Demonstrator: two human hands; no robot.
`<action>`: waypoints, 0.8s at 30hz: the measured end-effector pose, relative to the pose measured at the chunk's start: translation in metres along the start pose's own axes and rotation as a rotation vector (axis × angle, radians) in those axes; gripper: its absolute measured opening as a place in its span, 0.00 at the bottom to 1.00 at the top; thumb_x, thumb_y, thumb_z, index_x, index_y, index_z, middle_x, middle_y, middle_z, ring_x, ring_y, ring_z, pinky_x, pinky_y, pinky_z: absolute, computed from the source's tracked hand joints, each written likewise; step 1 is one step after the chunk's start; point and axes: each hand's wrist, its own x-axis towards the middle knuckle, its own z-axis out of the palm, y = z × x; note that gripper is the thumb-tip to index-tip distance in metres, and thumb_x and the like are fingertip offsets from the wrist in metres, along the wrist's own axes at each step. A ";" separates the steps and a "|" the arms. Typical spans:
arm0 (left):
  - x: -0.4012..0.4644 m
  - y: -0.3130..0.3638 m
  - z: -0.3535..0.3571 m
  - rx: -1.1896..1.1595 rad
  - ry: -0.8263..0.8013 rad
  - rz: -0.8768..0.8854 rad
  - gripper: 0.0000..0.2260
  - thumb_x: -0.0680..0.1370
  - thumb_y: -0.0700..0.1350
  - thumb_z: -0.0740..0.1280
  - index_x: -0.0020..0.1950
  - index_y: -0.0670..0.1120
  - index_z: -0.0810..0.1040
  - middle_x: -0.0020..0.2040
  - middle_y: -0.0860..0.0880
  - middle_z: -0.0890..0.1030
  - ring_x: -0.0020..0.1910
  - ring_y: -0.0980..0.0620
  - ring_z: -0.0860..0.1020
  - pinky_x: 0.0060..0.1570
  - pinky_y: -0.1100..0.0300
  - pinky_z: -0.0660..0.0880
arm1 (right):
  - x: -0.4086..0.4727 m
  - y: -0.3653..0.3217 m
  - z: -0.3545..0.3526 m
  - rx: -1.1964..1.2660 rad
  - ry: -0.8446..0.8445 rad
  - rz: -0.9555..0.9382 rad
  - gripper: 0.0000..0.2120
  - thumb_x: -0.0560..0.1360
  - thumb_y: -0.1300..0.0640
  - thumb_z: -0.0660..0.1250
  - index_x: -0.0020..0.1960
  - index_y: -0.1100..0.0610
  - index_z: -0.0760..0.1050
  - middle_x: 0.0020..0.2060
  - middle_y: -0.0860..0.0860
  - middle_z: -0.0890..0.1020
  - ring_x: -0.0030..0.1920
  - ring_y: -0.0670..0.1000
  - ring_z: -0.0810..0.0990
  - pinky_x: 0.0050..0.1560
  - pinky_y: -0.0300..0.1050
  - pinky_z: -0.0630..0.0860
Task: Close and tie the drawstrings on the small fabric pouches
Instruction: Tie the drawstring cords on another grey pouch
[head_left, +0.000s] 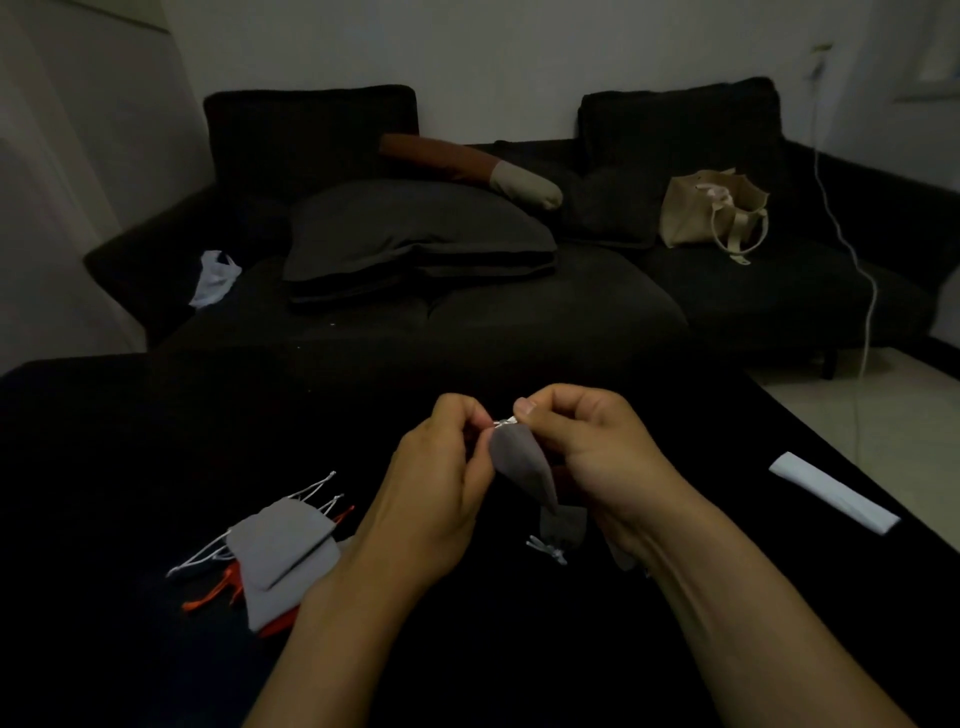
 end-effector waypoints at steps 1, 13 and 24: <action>0.000 0.000 0.000 -0.009 -0.005 -0.008 0.03 0.80 0.47 0.63 0.49 0.56 0.71 0.40 0.51 0.79 0.34 0.60 0.76 0.32 0.66 0.71 | 0.000 0.001 0.001 -0.006 0.014 -0.012 0.11 0.79 0.57 0.66 0.40 0.59 0.79 0.31 0.53 0.79 0.32 0.47 0.78 0.32 0.40 0.75; 0.000 -0.003 -0.001 0.069 0.160 0.156 0.09 0.79 0.39 0.67 0.53 0.53 0.79 0.47 0.58 0.81 0.48 0.64 0.79 0.47 0.73 0.74 | 0.001 0.006 0.009 -0.012 0.002 -0.093 0.11 0.80 0.57 0.65 0.47 0.65 0.80 0.40 0.57 0.84 0.40 0.48 0.83 0.35 0.37 0.78; -0.005 -0.007 0.003 0.193 0.315 0.177 0.07 0.77 0.40 0.68 0.52 0.51 0.80 0.45 0.60 0.79 0.46 0.65 0.79 0.47 0.74 0.73 | 0.004 0.010 0.011 -0.106 0.108 -0.141 0.09 0.79 0.58 0.66 0.44 0.62 0.80 0.34 0.54 0.82 0.33 0.45 0.80 0.34 0.37 0.78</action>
